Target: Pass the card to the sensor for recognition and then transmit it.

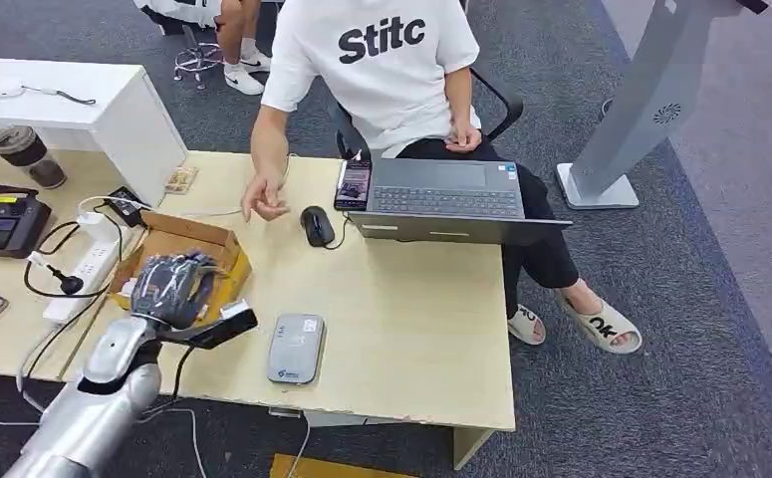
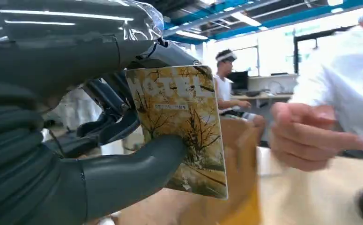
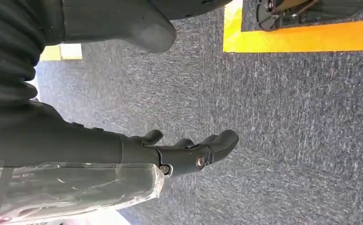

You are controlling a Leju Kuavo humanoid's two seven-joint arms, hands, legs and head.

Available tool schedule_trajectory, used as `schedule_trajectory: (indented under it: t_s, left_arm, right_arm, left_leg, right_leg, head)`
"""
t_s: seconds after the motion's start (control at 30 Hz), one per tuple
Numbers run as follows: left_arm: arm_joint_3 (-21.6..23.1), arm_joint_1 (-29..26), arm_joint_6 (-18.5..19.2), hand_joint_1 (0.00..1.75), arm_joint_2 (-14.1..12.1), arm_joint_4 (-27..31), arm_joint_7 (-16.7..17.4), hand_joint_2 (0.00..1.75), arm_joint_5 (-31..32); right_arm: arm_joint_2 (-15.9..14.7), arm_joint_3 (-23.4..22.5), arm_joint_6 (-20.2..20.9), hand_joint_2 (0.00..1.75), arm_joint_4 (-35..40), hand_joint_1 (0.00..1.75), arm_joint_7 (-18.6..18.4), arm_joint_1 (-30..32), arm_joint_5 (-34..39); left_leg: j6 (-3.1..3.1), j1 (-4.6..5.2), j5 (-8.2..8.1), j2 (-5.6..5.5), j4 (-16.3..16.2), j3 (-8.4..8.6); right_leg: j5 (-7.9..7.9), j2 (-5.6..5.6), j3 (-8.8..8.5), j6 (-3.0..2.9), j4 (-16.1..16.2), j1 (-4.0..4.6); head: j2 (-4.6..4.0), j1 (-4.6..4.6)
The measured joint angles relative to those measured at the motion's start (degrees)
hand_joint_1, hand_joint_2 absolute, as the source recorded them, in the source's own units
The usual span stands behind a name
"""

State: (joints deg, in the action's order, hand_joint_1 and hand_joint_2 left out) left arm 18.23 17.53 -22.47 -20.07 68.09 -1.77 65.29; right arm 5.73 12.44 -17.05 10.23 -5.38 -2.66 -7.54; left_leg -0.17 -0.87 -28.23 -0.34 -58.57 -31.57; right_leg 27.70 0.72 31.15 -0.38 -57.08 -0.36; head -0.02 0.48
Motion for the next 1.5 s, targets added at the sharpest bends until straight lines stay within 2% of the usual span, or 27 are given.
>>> schedule_trajectory:
  t_s: [0.13,0.33,0.9,0.93,1.0,1.03,1.07,1.1,1.33,1.5]
  left_arm:
    - [-1.14,0.62,-0.07,1.75,-1.62,0.89,0.0,1.75,0.83]
    - [-1.68,0.97,-0.55,1.75,-2.43,0.94,0.18,1.75,2.3]
    - [-1.66,3.62,-2.62,1.75,-2.47,0.61,0.39,1.75,5.22]
    - [-1.66,3.79,-2.97,1.69,-2.47,0.61,0.68,1.75,5.29]
    - [-1.66,4.16,-3.91,1.75,-2.45,0.61,1.33,1.75,5.35]
    - [-1.68,4.4,-4.42,0.96,-2.4,0.61,1.66,1.75,5.38]
    - [-1.68,4.64,-4.85,0.96,-2.38,0.61,1.9,1.75,5.4]
    - [-1.7,4.75,-5.23,0.0,-2.38,0.63,2.06,1.75,5.46]
    - [-3.54,4.42,-9.14,0.0,-1.31,0.92,3.96,1.75,5.86]
    - [-6.34,2.6,-10.82,0.0,-0.43,3.39,2.89,1.75,0.65]
  right_arm:
    - [0.0,0.02,-0.17,1.75,0.0,0.0,-0.24,-0.06,-0.31]
    - [0.0,0.02,-0.37,1.75,0.0,0.0,-0.39,-0.07,-0.96]
    - [0.0,0.02,-0.66,1.75,0.0,0.0,-1.44,-0.1,-2.01]
    - [0.0,0.02,-0.68,1.75,0.0,0.0,-1.42,-0.11,-2.03]
    - [0.0,0.02,-0.79,1.75,0.0,0.0,-1.22,-0.1,-2.03]
    - [0.0,0.02,-0.9,1.75,0.0,0.0,-1.11,-0.1,-2.05]
    - [0.0,0.02,-1.05,1.75,0.0,0.0,-1.09,-0.11,-2.05]
    - [0.0,0.02,-1.2,1.75,0.0,0.0,-1.07,-0.11,-2.05]
    - [0.0,0.02,-1.53,1.75,0.0,0.0,-1.01,-0.09,-2.38]
    - [0.0,0.02,-1.64,1.75,0.0,0.0,-1.01,-0.07,-2.58]
  left_leg:
    - [0.01,0.02,0.04,-0.04,0.0,-0.04]
    - [0.01,0.03,0.04,-0.03,0.0,-0.04]
    - [-0.01,0.01,0.04,0.08,0.0,-0.06]
    - [-0.01,0.01,0.04,0.1,0.0,-0.06]
    - [0.0,0.01,0.04,0.11,0.0,-0.07]
    - [0.0,0.01,0.04,0.12,0.0,-0.09]
    - [0.0,0.01,0.03,0.15,0.0,-0.1]
    - [0.0,0.02,0.03,0.17,0.0,-0.1]
    - [0.0,0.02,0.03,0.15,0.0,-0.14]
    - [-0.01,0.01,0.04,0.15,0.0,-0.13]
  right_leg:
    - [0.0,-0.05,-0.01,0.0,0.0,0.0]
    - [-0.01,-0.05,0.0,0.02,0.01,-0.01]
    - [-0.05,0.09,0.06,0.01,0.0,-0.01]
    - [-0.05,0.11,0.06,0.01,0.0,-0.01]
    - [-0.05,0.14,0.09,0.01,0.0,-0.01]
    - [-0.05,0.15,0.1,0.01,0.0,-0.01]
    - [-0.05,0.18,0.1,0.01,0.0,-0.01]
    - [-0.05,0.21,0.11,0.01,0.0,-0.01]
    - [-0.05,0.18,0.14,0.02,0.01,-0.01]
    - [-0.09,0.18,0.13,0.0,0.0,-0.01]
  head:
    - [0.0,0.02]
    - [0.0,0.02]
    - [0.0,0.02]
    - [0.0,0.02]
    - [0.0,0.02]
    - [0.0,0.0]
    - [0.0,0.02]
    - [0.0,0.02]
    - [0.0,0.02]
    - [0.0,0.02]
